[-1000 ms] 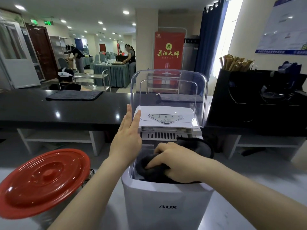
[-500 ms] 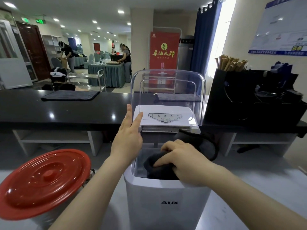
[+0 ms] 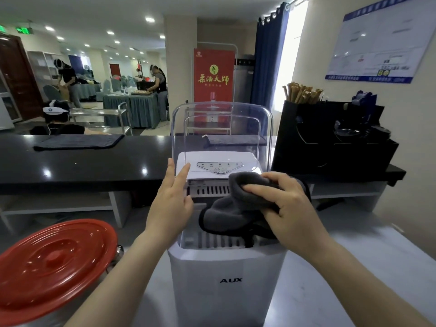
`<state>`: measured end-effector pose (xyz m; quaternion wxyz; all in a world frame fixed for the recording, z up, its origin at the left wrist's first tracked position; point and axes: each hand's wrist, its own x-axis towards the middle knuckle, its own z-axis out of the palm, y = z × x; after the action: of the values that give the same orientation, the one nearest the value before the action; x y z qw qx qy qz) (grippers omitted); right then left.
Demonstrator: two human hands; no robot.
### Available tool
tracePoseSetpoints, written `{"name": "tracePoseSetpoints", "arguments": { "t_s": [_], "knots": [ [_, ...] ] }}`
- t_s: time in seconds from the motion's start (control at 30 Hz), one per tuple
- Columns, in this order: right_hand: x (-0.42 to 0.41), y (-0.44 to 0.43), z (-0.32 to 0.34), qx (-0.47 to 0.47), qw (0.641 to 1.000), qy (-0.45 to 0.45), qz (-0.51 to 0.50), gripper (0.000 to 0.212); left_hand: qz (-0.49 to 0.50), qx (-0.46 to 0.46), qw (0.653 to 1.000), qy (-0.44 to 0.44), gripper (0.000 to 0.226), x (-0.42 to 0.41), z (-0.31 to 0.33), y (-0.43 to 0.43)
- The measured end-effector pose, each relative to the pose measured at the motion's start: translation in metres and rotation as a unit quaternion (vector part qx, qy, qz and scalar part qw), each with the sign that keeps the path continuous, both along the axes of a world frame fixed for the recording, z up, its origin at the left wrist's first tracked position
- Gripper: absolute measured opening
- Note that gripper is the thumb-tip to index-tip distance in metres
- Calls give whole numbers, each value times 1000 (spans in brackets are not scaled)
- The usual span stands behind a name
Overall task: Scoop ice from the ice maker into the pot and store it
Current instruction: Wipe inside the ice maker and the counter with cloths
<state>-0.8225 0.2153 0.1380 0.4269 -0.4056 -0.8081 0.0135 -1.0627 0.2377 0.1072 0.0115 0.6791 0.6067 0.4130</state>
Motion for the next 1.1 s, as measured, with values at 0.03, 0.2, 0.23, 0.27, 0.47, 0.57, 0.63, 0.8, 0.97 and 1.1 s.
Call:
{"name": "tracePoseSetpoints", "arguments": {
  "t_s": [0.03, 0.2, 0.23, 0.27, 0.47, 0.57, 0.63, 0.8, 0.97, 1.1],
  "knots": [
    [5, -3, -1, -9, 1000, 12, -2, 54, -4, -8, 1000, -2, 68, 2, 0, -4],
    [14, 0, -3, -47, 997, 60, 22, 57, -15, -6, 1000, -16, 68, 12, 2, -20],
    [17, 1, -3, -49, 996, 63, 28, 57, -18, -4, 999, -29, 67, 17, 4, -24],
    [19, 3, -3, -50, 996, 64, 35, 57, -24, -1, 999, -43, 65, 22, 6, -28],
    [41, 3, -5, -72, 987, 113, 85, 44, -78, -34, 988, -126, 54, 73, 20, -44],
    [59, 2, -21, -138, 972, 158, 105, 40, -148, -102, 970, -161, 56, 110, 13, -54],
    [69, 0, -34, -215, 948, 182, 146, 43, -159, -114, 973, -120, 62, 134, 7, -59],
    [96, -1, -47, -291, 887, 298, 201, 35, -115, -39, 991, -56, 70, 181, 9, -63],
    [141, -1, -49, -302, 858, 360, 207, 29, -112, -18, 992, -46, 64, 230, 5, -64],
    [177, 1, -58, -326, 847, 377, 184, 25, -119, -39, 990, -62, 64, 265, -7, -60]
  ]
}}
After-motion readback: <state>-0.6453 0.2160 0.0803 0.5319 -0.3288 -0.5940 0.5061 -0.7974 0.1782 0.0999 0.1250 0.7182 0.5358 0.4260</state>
